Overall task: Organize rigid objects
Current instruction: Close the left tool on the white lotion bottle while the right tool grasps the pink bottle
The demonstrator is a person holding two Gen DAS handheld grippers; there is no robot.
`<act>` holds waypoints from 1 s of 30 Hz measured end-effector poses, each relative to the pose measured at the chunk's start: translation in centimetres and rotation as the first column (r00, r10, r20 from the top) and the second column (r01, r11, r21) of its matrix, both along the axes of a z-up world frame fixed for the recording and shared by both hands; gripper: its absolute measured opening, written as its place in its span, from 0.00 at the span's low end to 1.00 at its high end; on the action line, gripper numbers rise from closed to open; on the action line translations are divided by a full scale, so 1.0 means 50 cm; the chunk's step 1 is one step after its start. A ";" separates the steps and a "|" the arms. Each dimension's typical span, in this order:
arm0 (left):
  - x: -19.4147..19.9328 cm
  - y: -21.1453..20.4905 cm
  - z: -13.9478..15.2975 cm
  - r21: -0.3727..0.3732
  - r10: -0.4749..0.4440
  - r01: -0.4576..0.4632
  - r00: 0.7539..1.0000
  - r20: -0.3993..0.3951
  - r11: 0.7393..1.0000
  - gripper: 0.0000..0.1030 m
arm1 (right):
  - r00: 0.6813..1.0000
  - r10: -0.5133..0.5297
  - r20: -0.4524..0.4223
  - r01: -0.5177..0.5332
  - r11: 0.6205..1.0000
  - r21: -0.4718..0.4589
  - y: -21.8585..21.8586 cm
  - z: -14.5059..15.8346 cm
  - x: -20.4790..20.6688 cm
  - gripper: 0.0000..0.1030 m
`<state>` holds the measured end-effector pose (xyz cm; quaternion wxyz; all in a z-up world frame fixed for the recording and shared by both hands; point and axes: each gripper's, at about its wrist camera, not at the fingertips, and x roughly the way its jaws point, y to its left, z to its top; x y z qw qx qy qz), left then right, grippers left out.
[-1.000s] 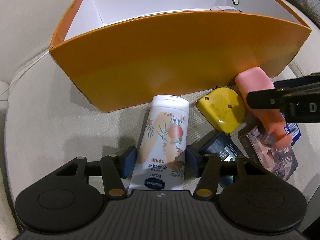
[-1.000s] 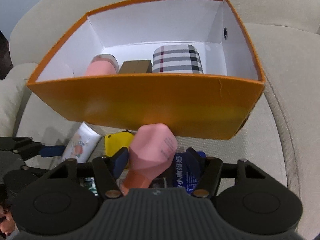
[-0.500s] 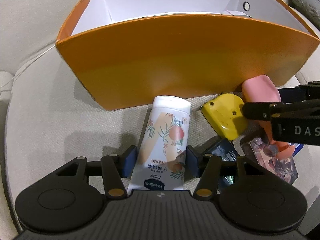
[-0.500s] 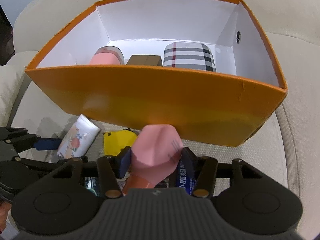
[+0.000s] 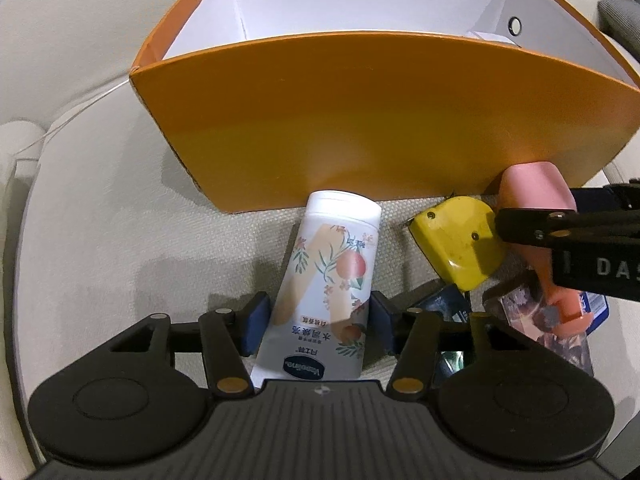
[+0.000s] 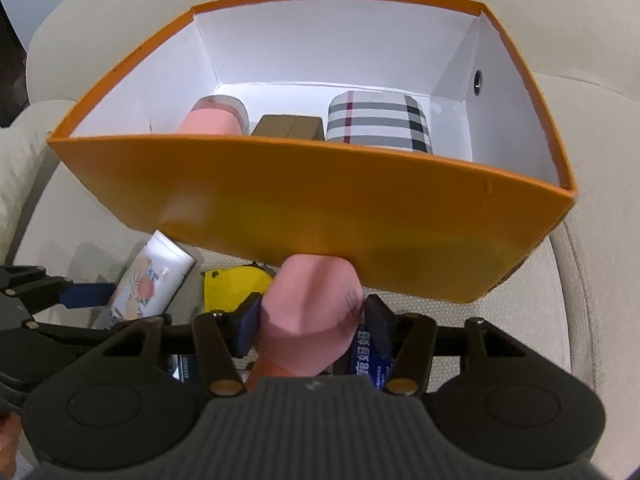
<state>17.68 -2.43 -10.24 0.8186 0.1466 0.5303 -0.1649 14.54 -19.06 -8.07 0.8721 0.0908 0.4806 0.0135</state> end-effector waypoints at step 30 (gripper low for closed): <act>-0.033 0.014 -0.002 0.040 0.073 -0.073 0.997 0.014 0.997 0.57 | 0.963 -0.261 -0.062 0.268 0.946 0.182 -0.266 -0.030 -0.074 0.45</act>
